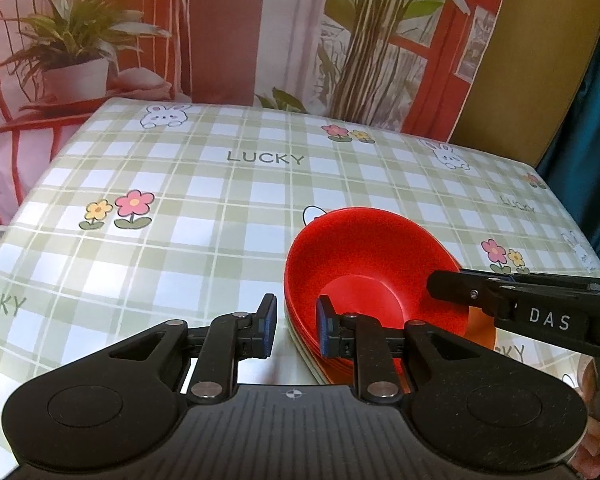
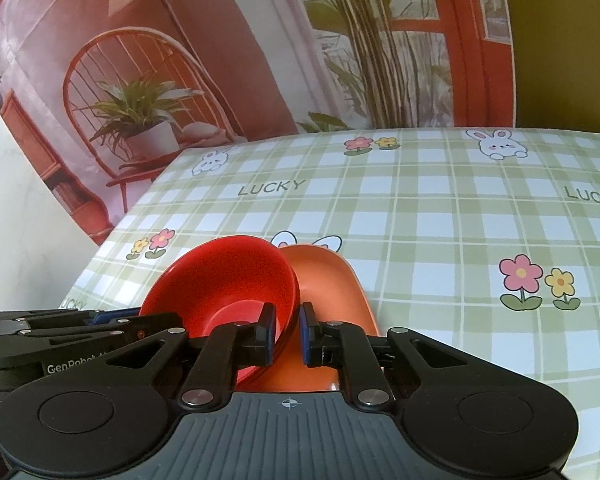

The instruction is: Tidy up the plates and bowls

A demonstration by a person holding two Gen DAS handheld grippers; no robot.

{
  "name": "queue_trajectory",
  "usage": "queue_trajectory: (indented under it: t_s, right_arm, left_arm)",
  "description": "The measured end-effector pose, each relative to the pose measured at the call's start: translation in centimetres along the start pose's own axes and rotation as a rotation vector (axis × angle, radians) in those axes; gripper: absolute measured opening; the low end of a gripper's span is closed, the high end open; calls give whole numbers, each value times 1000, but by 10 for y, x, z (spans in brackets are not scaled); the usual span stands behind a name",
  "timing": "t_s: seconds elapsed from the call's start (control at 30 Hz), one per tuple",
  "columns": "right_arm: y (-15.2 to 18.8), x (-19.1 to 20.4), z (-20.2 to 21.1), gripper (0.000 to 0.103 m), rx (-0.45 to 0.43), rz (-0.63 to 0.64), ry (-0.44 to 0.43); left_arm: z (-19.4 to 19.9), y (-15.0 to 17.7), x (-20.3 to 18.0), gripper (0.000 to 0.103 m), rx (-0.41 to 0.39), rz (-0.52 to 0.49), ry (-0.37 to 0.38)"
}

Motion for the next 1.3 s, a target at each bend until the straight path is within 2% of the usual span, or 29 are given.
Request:
queue_trajectory:
  t_s: [0.13, 0.7, 0.73, 0.8, 0.97, 1.03, 1.1, 1.2, 1.3]
  right_arm:
    - [-2, 0, 6, 16, -19, 7, 9]
    - [-5, 11, 49, 17, -104, 36, 32]
    - [-5, 11, 52, 18, -109, 38, 34]
    - [-4, 13, 59, 18, -118, 44, 38]
    - [-2, 18, 75, 19, -142, 58, 57]
    - [-2, 20, 83, 22, -155, 60, 66]
    - [-3, 23, 93, 23, -176, 65, 71]
    - [-7, 27, 111, 31, -211, 75, 84]
    - [-9, 31, 130, 44, -247, 83, 96]
  left_arm:
    - [6, -2, -1, 22, -14, -22, -19]
    - [46, -5, -13, 25, -105, -60, -49]
    - [48, -5, -13, 27, -111, -62, -52]
    - [56, -5, -15, 39, -131, -69, -65]
    - [74, -5, -18, 42, -174, -83, -85]
    - [82, -5, -19, 47, -192, -84, -88]
    - [91, -5, -20, 56, -215, -92, -97]
    - [110, -6, -25, 67, -257, -104, -101]
    - [129, -9, -29, 80, -302, -100, -117]
Point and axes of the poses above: each gripper's, at about its wrist camera, not at the fingertips, and z roughly against the way its jaws point, x to its left, y to its underside, the point moved 8 cm from there along -z, roughly the way its jaws point, and after that the axes turned 10 degrees about x, right-handed, at the moved point
